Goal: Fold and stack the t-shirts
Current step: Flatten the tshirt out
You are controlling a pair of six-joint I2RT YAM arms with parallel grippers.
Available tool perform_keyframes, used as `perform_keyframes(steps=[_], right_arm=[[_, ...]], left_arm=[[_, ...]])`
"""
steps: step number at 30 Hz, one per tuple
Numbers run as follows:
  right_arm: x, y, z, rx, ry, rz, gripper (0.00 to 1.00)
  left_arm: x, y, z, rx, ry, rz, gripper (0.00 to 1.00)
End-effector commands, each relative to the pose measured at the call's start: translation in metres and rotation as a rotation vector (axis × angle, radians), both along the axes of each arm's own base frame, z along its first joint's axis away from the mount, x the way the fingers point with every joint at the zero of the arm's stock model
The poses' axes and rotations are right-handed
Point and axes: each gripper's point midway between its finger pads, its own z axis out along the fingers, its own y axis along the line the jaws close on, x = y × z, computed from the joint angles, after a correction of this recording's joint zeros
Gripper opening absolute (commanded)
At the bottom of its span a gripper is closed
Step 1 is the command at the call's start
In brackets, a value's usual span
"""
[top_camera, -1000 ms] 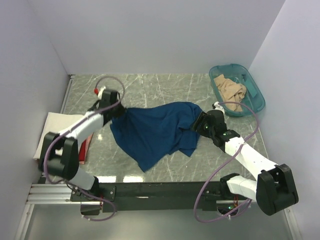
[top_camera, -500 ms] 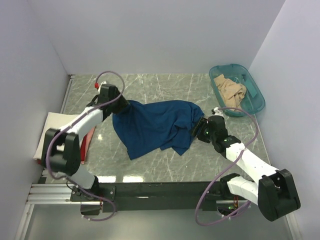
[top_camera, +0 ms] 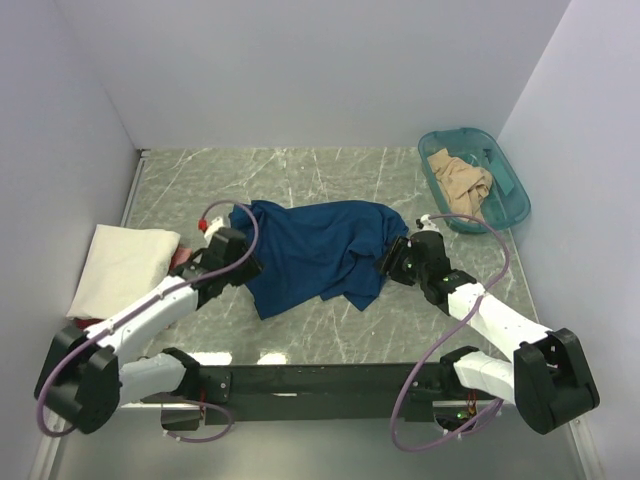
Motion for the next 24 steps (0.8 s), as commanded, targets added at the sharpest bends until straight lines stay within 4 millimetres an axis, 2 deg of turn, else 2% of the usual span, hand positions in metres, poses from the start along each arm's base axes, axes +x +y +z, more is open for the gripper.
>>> perform_keyframes(steps=[1, 6, 12, 24], right_arm=[[0.009, 0.007, 0.014, 0.022, -0.051, 0.004, 0.58], [0.008, 0.007, 0.015, 0.019, -0.056, 0.004, 0.57], [0.006, 0.007, 0.012, 0.024, -0.052, 0.003, 0.57], [0.004, 0.006, 0.011, 0.018, -0.053, 0.005, 0.57]], left_arm=[[-0.021, 0.010, -0.008, 0.007, 0.014, 0.089, 0.39], [-0.048, -0.004, -0.020, -0.027, 0.041, 0.070, 0.39], [-0.068, -0.005, -0.046, 0.007, 0.118, 0.086, 0.40], [-0.072, -0.004, -0.056, 0.016, 0.135, 0.112, 0.44]])
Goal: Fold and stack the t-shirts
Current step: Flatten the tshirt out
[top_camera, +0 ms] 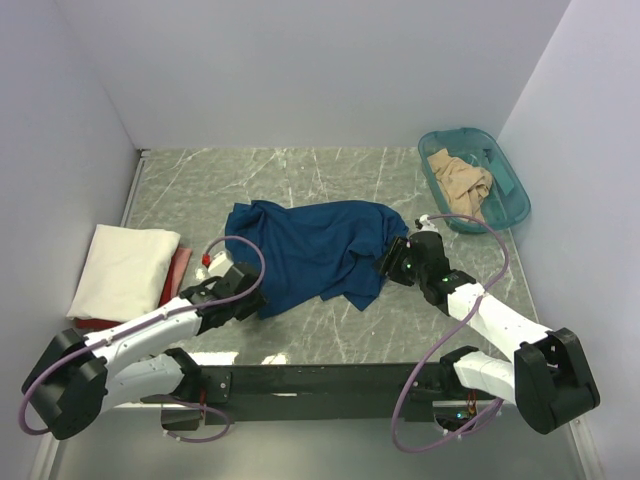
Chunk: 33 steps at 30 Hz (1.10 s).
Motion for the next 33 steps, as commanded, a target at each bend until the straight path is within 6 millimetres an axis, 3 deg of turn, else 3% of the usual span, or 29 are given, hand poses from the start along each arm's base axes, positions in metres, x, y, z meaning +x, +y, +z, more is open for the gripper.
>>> perform_keyframes(steps=[1, 12, 20, 29, 33], right_arm=[[0.005, 0.003, 0.010, 0.016, -0.053, -0.003, 0.57], [0.004, 0.002, 0.007, 0.011, -0.045, 0.000, 0.57], [0.005, 0.002, 0.006, 0.011, -0.040, -0.005, 0.57], [0.005, 0.000, 0.005, 0.003, -0.042, -0.012, 0.57], [0.006, -0.002, 0.005, -0.006, -0.042, -0.021, 0.57]], left_arm=[[0.003, 0.003, -0.002, 0.011, -0.006, 0.038, 0.45], [0.006, -0.004, -0.009, -0.004, 0.001, 0.030, 0.44], [0.013, -0.010, -0.002, -0.016, -0.024, 0.016, 0.37], [0.016, -0.006, -0.005, 0.025, -0.030, 0.020, 0.14], [0.022, 0.000, 0.009, 0.041, -0.075, 0.034, 0.02]])
